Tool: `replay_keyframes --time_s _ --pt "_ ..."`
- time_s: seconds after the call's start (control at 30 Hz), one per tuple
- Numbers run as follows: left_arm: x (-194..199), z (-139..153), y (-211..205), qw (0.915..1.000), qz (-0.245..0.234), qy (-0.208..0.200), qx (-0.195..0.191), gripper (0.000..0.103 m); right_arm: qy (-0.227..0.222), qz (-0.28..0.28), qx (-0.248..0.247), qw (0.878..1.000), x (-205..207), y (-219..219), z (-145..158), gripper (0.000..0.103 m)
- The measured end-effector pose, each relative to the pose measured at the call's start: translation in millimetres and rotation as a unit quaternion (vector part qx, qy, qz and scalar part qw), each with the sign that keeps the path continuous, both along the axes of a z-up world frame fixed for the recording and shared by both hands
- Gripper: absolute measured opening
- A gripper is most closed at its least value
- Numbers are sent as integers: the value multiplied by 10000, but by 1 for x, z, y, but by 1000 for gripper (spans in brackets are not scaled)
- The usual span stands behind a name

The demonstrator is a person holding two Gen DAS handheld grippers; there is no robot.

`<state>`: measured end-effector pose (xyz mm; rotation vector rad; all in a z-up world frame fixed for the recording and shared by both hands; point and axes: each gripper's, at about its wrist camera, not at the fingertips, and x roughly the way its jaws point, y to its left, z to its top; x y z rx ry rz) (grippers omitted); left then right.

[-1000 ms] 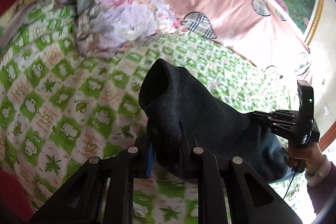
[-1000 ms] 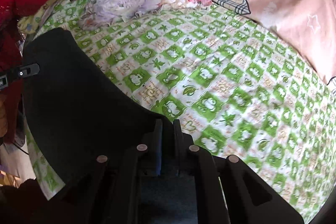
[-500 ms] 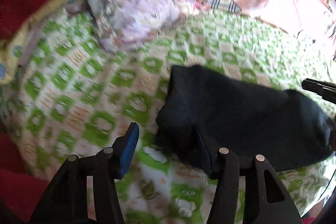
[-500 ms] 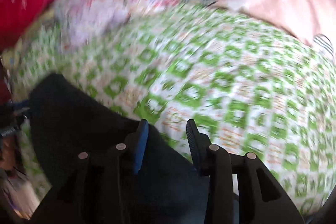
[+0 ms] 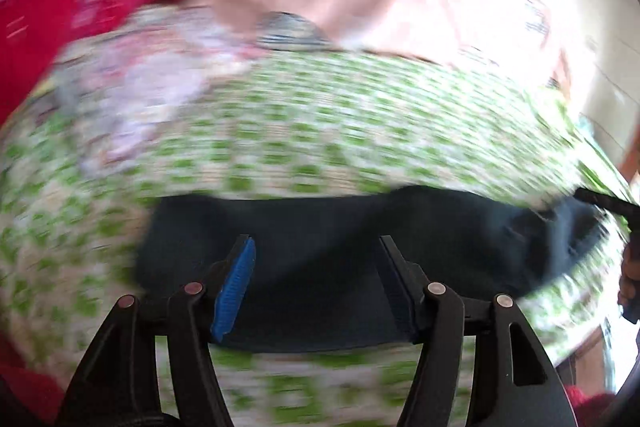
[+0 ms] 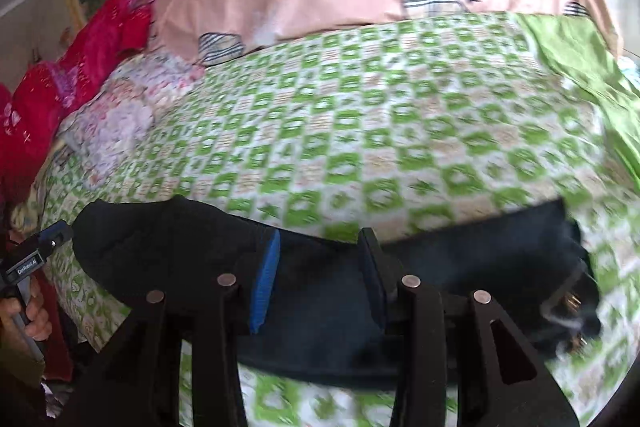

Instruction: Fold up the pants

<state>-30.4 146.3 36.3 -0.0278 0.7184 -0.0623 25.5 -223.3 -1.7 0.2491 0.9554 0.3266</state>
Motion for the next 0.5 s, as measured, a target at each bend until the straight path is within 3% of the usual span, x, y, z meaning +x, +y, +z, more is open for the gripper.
replay_keyframes --time_s 0.1,0.3,0.5 --pt "8 -8 -50 9972 -724 114 174 64 62 -348 30 9994 -13 -30 -2 42" --pt "19 -21 -146 9765 -2076 285 493 66 352 -1025 223 9939 -39 -81 -18 42" --pt "29 -32 -208 9561 -2779 424 827 66 452 -1433 435 9877 -48 -110 -29 42"
